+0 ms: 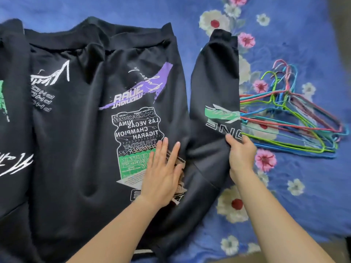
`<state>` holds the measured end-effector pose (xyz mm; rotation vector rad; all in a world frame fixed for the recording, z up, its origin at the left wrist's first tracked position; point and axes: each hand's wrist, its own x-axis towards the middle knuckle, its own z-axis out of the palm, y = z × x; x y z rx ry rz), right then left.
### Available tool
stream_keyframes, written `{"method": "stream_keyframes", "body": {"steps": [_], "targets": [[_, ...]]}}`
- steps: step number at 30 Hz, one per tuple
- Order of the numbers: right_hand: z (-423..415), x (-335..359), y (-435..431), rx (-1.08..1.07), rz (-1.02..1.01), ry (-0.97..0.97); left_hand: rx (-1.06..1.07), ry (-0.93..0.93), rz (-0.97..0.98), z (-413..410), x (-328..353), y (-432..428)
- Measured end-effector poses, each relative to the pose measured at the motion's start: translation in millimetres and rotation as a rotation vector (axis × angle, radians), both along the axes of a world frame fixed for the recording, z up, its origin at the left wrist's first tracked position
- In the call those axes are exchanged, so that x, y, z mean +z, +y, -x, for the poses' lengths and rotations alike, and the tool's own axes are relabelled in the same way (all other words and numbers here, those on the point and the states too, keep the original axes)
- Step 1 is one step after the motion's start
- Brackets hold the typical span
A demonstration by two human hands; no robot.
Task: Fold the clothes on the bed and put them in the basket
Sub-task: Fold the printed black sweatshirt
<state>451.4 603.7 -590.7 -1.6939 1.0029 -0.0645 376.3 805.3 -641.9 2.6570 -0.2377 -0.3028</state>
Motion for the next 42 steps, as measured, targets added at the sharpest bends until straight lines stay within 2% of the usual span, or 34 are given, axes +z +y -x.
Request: {"method": "stream_keyframes", "body": {"steps": [3, 4, 8, 10, 12, 16, 18, 20, 22, 24, 26, 28, 30, 32, 34, 35, 38, 39, 40, 42], "targets": [[22.5, 0.2, -35.6, -0.141, 0.282, -0.09, 0.023, 0.038, 0.011, 0.7, 2.7, -6.8], [36.2, -1.5, -43.5, -0.166, 0.29, -0.073, -0.008, 0.029, -0.031, -0.2, 3.1, -10.2], [78.3, -15.0, -53.6, -0.092, 0.178, 0.114, -0.274, -0.045, -0.188, 5.9, -2.4, -26.6], [69.3, -12.4, -54.1, -0.071, 0.089, 0.083, -0.451, -0.055, -0.187, 21.2, -8.9, -34.2], [50.7, -7.7, -54.7, -0.073, -0.015, 0.04, -0.507, -0.045, -0.176, 34.2, -13.8, -39.5], [18.1, 1.8, -56.3, -0.225, -0.204, 0.048, -0.345, 0.086, -0.047, 21.2, 2.4, -49.6], [9.7, 13.2, -48.6, -0.224, -0.171, 0.05, -0.059, 0.259, 0.236, -9.6, 23.4, -52.3], [5.2, 29.5, -29.5, -0.067, 0.075, -0.098, 0.424, 0.546, 0.729, -54.3, 52.0, -48.9], [5.0, 47.8, 7.0, 0.188, 0.331, -0.292, 0.782, 0.688, 1.035, -99.7, 71.4, -26.5], [10.6, 53.4, 51.6, 0.571, 0.517, -0.356, 0.884, 0.714, 1.184, -132.9, 76.9, 9.2], [22.3, 41.2, 89.5, 1.069, 0.747, -0.269, 0.887, 0.713, 1.229, -150.9, 79.8, 42.9], [36.1, 22.1, 110.1, 1.504, 0.854, -0.054, 0.863, 0.749, 1.134, -155.8, 77.6, 65.3], [55.9, -0.5, 116.0, 1.705, 0.77, 0.079, 0.796, 0.789, 0.948, -152.0, 73.0, 73.0], [71.9, -6.4, 109.4, 1.703, 0.836, 0.054, 0.618, 0.698, 0.73, -146.3, 65.7, 72.3], [80.7, -10.6, 103.4, 1.669, 0.91, 0.121, 0.365, 0.51, 0.56, -145.0, 54.0, 70.2], [83.6, -14.1, 100.1, 1.645, 0.913, 0.097, 0.213, 0.431, 0.443, -145.2, 48.3, 66.0], [83.9, -15.5, 87.9, 1.654, 0.9, 0.088, -0.154, 0.096, -0.046, -144.3, 37.0, 46.8], [83.0, -14.9, 82.3, 1.63, 0.921, 0.084, -0.185, 0.025, -0.086, -146.0, 35.0, 42.1], [82.1, -14.3, 76.8, 1.614, 0.95, 0.104, -0.145, -0.005, -0.032, -148.8, 35.4, 39.8], [83.8, -14.1, 65.0, 1.584, 0.955, 0.174, 0.179, 0.047, 0.36, -156.8, 41.5, 39.0]]}}
